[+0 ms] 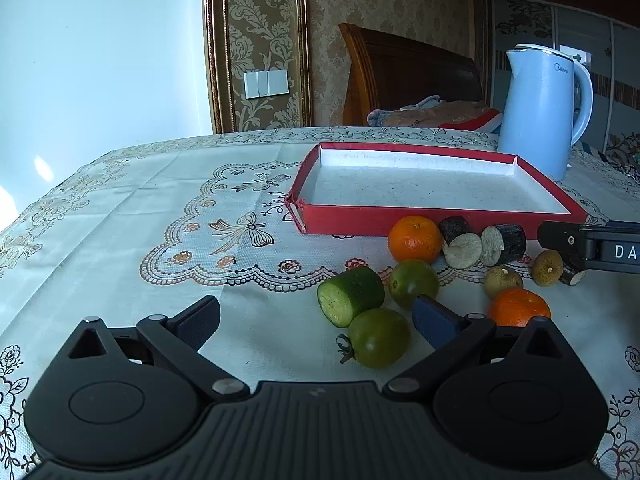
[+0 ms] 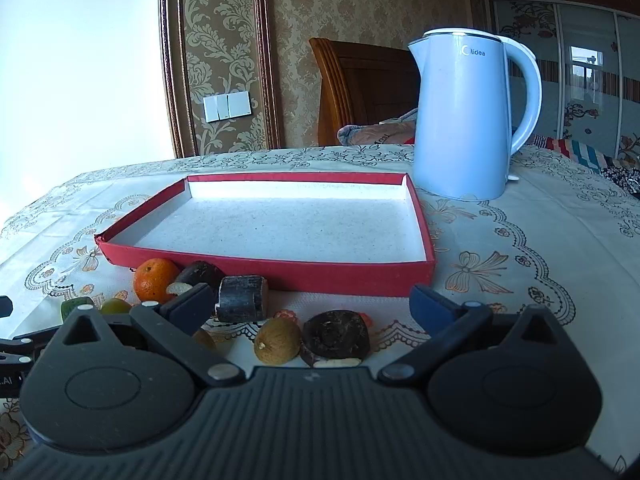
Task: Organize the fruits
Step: 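Move both tools toward the fruits lying beside the red tray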
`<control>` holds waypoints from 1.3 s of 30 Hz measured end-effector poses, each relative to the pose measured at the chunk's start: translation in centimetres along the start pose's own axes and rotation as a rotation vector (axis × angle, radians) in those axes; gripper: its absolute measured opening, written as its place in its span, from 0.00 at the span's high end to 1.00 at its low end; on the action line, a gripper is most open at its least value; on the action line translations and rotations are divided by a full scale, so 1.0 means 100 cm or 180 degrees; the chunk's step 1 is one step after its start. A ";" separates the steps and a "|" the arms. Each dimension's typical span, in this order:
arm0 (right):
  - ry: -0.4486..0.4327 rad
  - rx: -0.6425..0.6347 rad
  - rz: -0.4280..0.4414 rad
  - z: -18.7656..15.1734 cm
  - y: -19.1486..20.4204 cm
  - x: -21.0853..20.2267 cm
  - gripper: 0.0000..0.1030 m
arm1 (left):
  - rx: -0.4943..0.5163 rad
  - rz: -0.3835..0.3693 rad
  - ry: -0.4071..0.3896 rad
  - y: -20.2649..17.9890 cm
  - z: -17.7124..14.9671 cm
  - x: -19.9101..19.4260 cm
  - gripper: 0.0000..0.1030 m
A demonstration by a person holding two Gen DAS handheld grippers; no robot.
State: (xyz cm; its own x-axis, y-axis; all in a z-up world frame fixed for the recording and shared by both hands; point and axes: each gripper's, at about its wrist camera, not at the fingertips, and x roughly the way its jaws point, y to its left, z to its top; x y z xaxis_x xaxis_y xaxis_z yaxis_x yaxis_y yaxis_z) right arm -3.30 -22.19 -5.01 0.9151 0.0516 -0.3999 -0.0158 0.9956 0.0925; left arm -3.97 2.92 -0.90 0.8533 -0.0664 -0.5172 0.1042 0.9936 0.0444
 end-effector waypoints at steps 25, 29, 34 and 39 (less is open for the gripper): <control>0.0035 0.0028 -0.0018 0.000 -0.002 0.003 0.00 | 0.0037 0.0043 0.0230 -0.002 -0.001 0.010 0.00; 0.0020 0.0069 -0.0030 0.000 -0.004 0.002 0.00 | 0.0029 0.0051 0.0218 -0.002 -0.001 0.010 0.00; 0.0034 0.0086 -0.0034 0.000 -0.005 0.003 0.00 | 0.0004 0.0041 0.0199 0.000 -0.002 0.009 0.01; 0.0022 0.0069 -0.0029 0.000 -0.004 0.003 0.00 | 0.0022 0.0039 0.0196 -0.001 -0.002 0.008 0.01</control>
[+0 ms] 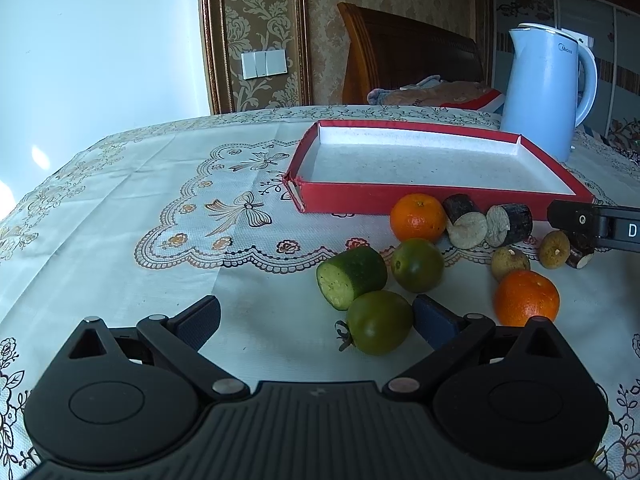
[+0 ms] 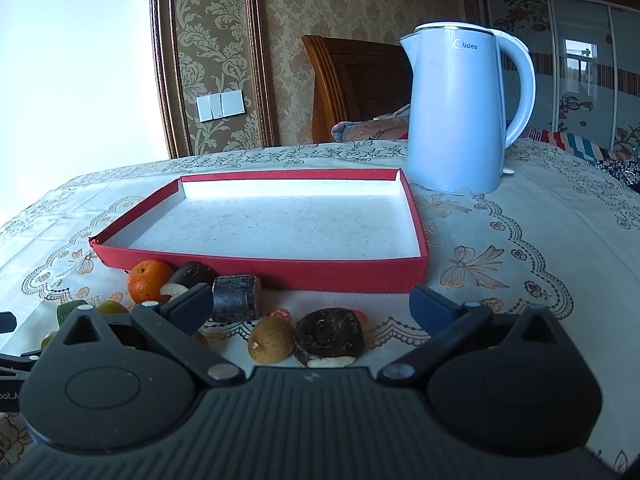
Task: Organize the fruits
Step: 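Move both tools toward the fruits lying beside the red tray, then close the left tool on the dark green tomato, then close the right tool on the mandarin orange while the left tool holds the tomato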
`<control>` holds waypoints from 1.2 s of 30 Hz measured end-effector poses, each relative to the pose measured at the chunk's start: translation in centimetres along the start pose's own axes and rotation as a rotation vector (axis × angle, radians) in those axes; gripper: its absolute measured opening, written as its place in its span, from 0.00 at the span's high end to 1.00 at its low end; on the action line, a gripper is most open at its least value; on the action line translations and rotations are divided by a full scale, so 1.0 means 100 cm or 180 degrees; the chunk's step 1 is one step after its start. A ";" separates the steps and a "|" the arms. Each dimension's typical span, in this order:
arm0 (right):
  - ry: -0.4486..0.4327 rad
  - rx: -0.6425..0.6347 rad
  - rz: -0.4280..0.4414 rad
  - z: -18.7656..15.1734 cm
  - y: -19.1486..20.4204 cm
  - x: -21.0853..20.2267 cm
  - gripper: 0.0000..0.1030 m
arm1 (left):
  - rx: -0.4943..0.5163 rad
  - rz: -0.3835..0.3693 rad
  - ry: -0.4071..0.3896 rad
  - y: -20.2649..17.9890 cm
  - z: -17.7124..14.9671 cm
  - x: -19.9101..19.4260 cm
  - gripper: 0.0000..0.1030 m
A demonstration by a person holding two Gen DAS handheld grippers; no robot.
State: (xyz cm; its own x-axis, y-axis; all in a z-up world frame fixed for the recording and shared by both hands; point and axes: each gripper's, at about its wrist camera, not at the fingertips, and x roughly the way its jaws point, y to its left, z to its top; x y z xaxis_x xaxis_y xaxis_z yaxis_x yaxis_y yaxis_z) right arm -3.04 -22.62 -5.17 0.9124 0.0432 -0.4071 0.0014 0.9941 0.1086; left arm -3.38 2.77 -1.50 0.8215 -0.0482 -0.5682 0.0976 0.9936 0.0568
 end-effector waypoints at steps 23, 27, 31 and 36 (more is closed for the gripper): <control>0.0017 -0.0086 0.0025 -0.001 0.002 -0.003 0.00 | 0.0146 -0.0298 0.0055 -0.007 -0.004 -0.001 0.67; -0.0005 -0.0099 0.0076 -0.001 0.000 -0.012 0.00 | 0.0059 -0.0311 0.0018 -0.003 -0.004 -0.003 0.67; 0.0085 -0.0080 0.0323 -0.010 0.000 -0.027 0.00 | -0.0002 -0.0327 -0.0006 0.001 -0.003 -0.003 0.67; 0.0234 -0.0347 0.0537 -0.024 0.020 -0.035 0.01 | -0.0027 -0.0319 -0.0007 0.002 -0.003 -0.003 0.67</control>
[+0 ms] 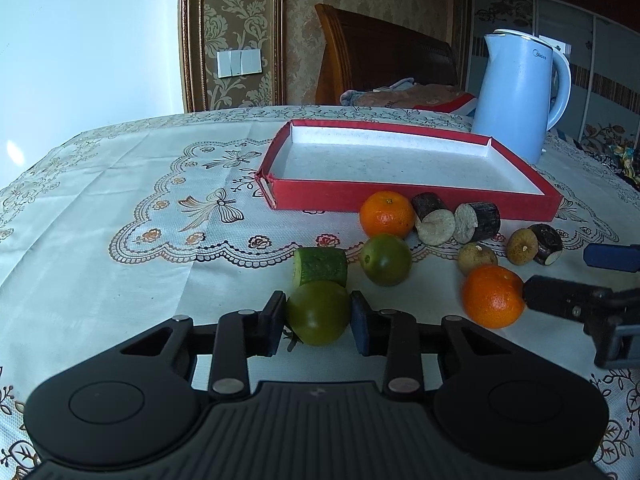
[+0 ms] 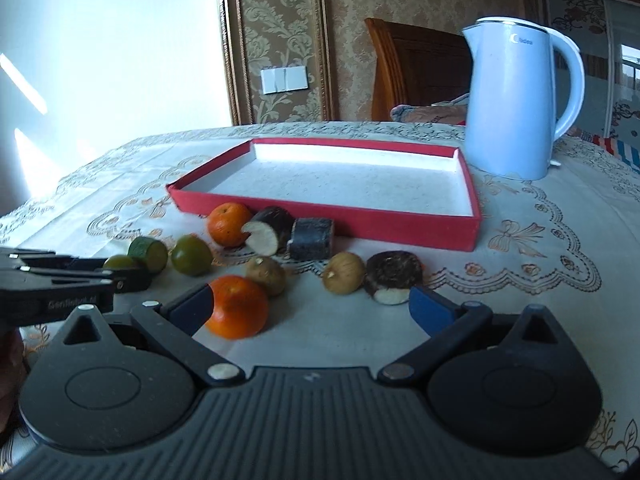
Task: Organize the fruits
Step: 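Close the right tool on the mandarin orange while the left tool holds the tomato, then carry the tomato and the mandarin over the red tray with both tools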
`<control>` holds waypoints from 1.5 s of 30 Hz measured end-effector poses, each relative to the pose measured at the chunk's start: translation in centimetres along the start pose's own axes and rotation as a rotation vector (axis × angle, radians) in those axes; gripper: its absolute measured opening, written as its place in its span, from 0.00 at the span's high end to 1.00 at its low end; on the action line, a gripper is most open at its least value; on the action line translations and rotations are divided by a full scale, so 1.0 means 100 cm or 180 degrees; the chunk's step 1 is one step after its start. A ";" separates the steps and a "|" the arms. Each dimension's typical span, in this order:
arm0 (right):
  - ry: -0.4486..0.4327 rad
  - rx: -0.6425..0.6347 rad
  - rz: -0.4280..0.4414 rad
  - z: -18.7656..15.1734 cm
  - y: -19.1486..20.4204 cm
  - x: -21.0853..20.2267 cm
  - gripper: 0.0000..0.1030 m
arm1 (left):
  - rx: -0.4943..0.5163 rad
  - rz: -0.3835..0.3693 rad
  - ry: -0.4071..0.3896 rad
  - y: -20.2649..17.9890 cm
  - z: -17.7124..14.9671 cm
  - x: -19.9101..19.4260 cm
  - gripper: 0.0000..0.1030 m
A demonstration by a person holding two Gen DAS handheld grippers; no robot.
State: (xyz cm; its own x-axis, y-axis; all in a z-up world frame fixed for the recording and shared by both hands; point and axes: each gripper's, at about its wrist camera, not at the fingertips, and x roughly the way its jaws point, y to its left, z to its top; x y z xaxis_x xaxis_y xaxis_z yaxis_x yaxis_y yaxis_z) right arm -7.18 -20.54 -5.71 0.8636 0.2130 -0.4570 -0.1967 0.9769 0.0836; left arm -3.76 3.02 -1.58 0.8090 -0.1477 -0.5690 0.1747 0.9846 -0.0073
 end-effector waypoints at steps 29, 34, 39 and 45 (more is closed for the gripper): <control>0.0383 -0.0306 0.0163 0.005 0.033 0.030 0.41 | -0.0033 0.0026 0.0045 0.001 -0.001 0.002 0.67; 0.0357 -0.0417 0.0227 0.004 0.038 0.030 0.57 | -0.0036 0.0022 0.0047 0.002 -0.001 0.003 0.67; 0.0337 -0.0457 0.0221 0.004 0.041 0.029 0.61 | -0.0034 0.0023 0.0046 0.001 -0.001 0.003 0.67; 0.0297 -0.0383 0.0178 0.005 0.036 0.025 0.61 | -0.0043 0.0016 0.0011 0.002 -0.001 0.000 0.67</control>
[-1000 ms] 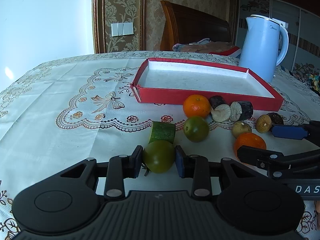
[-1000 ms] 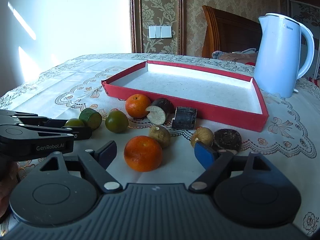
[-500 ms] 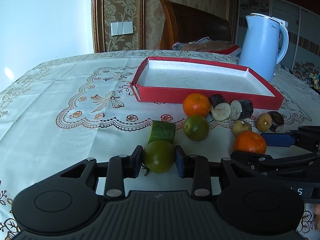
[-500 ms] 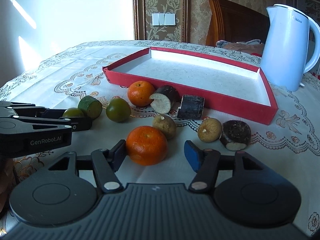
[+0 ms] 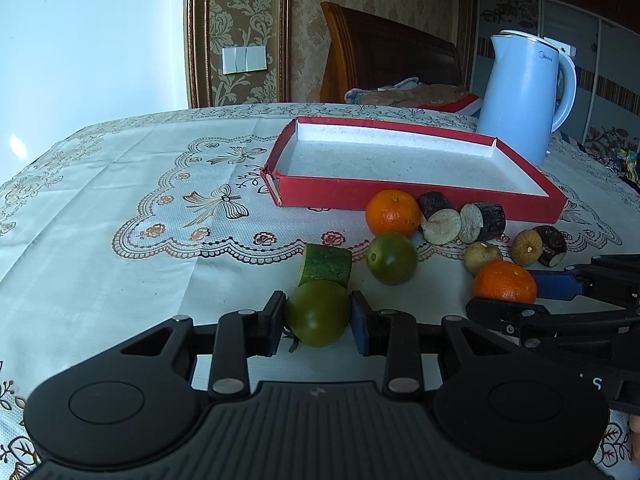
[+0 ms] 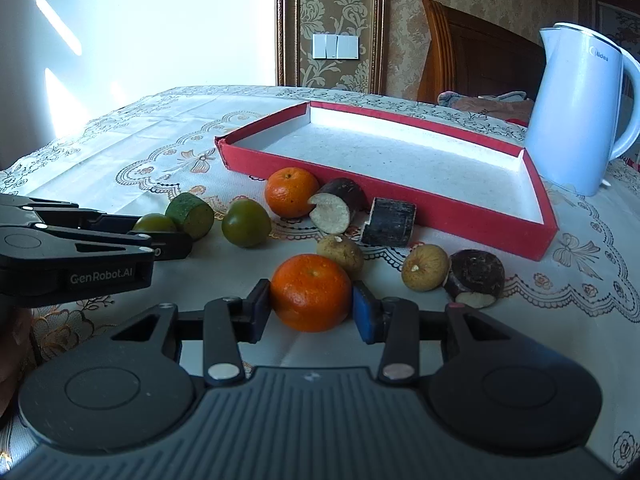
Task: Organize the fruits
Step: 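Carry the tomato and the mandarin over the red tray with both tools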
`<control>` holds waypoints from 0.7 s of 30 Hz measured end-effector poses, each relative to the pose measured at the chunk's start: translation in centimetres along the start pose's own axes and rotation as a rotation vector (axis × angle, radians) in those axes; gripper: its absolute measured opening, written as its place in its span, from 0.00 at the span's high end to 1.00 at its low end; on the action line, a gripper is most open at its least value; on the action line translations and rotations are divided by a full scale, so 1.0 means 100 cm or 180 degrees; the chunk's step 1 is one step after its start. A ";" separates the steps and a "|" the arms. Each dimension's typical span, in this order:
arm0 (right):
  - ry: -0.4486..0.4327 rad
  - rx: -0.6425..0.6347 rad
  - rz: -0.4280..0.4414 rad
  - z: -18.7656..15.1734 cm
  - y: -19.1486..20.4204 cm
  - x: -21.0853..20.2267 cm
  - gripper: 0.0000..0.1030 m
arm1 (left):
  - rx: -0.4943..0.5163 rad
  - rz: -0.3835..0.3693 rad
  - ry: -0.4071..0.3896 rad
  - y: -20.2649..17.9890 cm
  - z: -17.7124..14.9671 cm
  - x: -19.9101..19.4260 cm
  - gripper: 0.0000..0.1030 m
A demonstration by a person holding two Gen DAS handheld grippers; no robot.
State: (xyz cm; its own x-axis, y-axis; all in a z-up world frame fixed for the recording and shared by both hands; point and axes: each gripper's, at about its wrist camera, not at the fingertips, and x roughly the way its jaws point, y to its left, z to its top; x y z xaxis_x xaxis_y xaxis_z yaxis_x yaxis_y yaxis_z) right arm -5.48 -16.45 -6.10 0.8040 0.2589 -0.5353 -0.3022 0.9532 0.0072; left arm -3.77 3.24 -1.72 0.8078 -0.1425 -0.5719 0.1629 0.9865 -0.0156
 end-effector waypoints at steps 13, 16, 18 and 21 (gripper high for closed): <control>-0.0202 0.0123 -0.0155 0.005 -0.021 -0.020 0.61 | 0.0053 -0.0025 -0.0029 -0.005 0.005 -0.012 0.68; -0.0222 0.0174 -0.0223 0.009 -0.030 -0.020 0.61 | 0.0043 -0.0110 0.0003 -0.009 0.013 -0.012 0.67; -0.0238 0.0191 -0.0285 0.012 -0.036 -0.020 0.61 | 0.0087 -0.0117 -0.0004 -0.014 0.019 -0.012 0.68; -0.0271 0.0182 -0.0359 0.018 -0.043 -0.021 0.61 | 0.0169 -0.0112 -0.0019 -0.025 0.028 -0.010 0.68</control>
State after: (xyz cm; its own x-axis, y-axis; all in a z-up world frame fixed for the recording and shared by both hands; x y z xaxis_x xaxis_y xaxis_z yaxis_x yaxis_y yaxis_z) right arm -4.90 -20.79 -3.49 0.8725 0.1596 -0.4618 -0.1798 0.9837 0.0003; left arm -3.37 0.72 1.20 0.8045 -0.1775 -0.5668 0.2208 0.9753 0.0080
